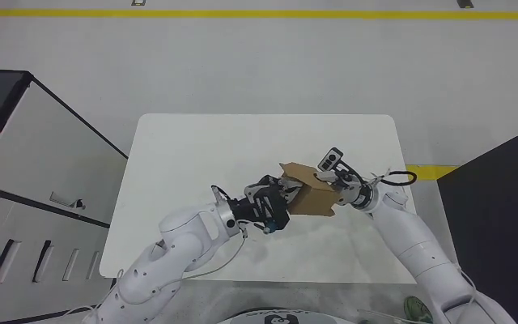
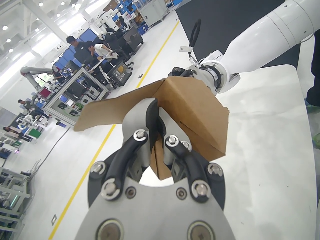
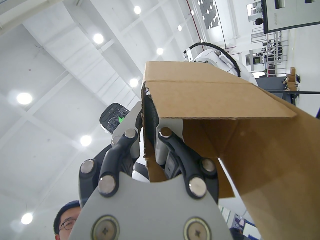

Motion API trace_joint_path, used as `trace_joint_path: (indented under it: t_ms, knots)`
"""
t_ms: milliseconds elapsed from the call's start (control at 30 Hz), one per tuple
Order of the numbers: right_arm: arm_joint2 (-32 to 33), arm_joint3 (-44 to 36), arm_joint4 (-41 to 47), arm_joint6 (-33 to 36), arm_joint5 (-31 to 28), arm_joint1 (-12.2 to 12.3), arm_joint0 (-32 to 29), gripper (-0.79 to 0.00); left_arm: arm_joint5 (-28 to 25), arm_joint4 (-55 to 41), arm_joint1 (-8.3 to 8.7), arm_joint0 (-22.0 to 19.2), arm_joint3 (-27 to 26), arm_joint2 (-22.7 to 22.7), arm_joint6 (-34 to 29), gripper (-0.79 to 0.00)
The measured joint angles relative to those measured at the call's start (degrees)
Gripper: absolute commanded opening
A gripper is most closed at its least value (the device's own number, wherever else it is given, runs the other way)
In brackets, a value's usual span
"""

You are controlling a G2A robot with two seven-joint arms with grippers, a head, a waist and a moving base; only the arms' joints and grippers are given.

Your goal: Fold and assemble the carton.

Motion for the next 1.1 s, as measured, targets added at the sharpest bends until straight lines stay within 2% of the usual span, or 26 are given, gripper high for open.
trace_joint_path:
  t_ms: [233,567,1100]
  knots:
    - [-0.01,0.14,0.37,0.00,-0.29,0.19,-0.01,-0.785,0.00,-0.47,0.17,0.69,-0.49,-1.00,0.33,-0.785]
    - [-0.47,-0.69,0.54,0.00,-0.63,0.49,-0.19,-0.785,-0.33,1.22,0.10,0.46,-0.37,0.34,0.07,-0.785]
    - [0.17,-1.01,1.90,0.00,-3.27,1.43,-0.49,-0.785,0.39,-0.09,0.62,2.29,-2.20,-3.44,1.02,-0.785]
